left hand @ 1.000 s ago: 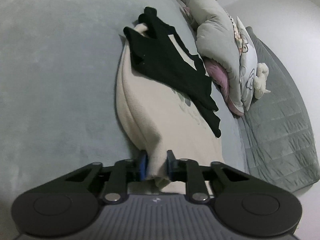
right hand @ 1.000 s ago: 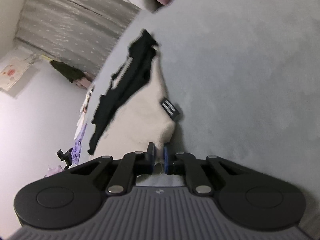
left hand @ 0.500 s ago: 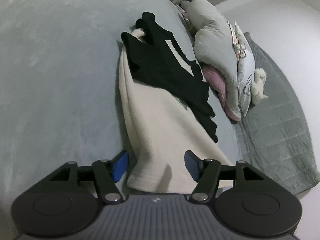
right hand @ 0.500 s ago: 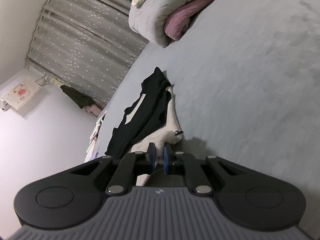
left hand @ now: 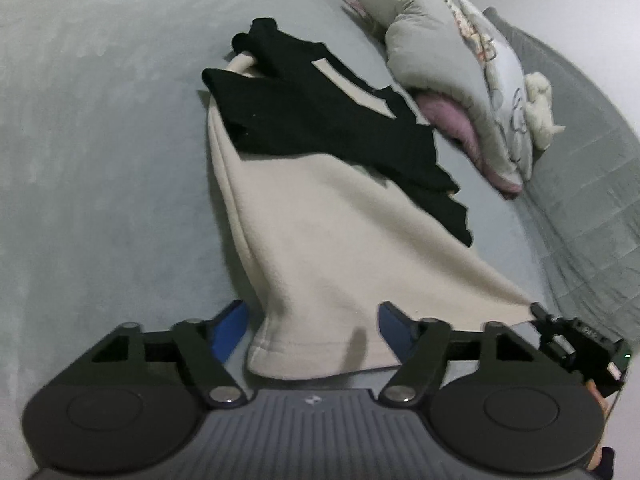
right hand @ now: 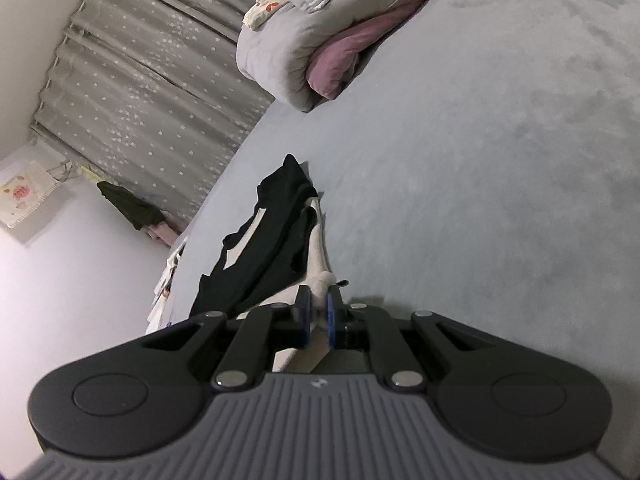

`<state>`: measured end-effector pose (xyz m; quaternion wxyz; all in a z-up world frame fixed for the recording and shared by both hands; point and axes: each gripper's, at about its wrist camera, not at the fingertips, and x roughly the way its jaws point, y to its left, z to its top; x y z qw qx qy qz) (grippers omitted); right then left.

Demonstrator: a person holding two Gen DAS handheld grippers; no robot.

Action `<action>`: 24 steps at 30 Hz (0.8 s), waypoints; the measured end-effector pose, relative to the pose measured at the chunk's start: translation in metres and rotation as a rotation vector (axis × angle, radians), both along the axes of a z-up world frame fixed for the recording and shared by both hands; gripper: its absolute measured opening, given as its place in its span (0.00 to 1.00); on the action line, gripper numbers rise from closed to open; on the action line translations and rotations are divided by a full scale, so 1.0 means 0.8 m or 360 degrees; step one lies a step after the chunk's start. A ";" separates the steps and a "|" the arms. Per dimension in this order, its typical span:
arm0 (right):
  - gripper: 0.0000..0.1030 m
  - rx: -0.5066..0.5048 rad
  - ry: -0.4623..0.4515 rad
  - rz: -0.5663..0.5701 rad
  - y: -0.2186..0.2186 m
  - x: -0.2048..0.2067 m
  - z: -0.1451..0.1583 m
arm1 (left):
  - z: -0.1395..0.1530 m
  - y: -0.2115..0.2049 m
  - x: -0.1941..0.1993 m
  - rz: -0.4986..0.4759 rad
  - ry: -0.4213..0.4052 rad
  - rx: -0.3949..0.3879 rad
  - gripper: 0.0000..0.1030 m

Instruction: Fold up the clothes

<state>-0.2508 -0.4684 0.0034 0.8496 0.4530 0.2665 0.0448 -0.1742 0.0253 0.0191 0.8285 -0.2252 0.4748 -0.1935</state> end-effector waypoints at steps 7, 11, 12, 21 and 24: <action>0.08 -0.0019 -0.0091 0.0021 0.007 -0.009 0.011 | 0.000 -0.004 -0.007 0.0032 -0.0028 0.0097 0.04; 0.08 -0.0124 -0.0215 0.0025 0.013 -0.016 0.037 | 0.021 0.012 -0.015 0.0148 -0.0072 -0.0061 0.04; 0.08 -0.0168 -0.0238 0.0032 0.017 -0.017 0.043 | 0.027 0.018 -0.014 0.0179 -0.0088 -0.0122 0.04; 0.08 -0.0227 -0.0387 0.0029 0.032 0.022 0.097 | 0.074 0.044 0.027 0.0358 -0.0171 -0.0548 0.04; 0.08 -0.0226 -0.0421 0.0008 0.033 0.054 0.119 | 0.089 0.044 0.061 0.0435 -0.0178 -0.0583 0.04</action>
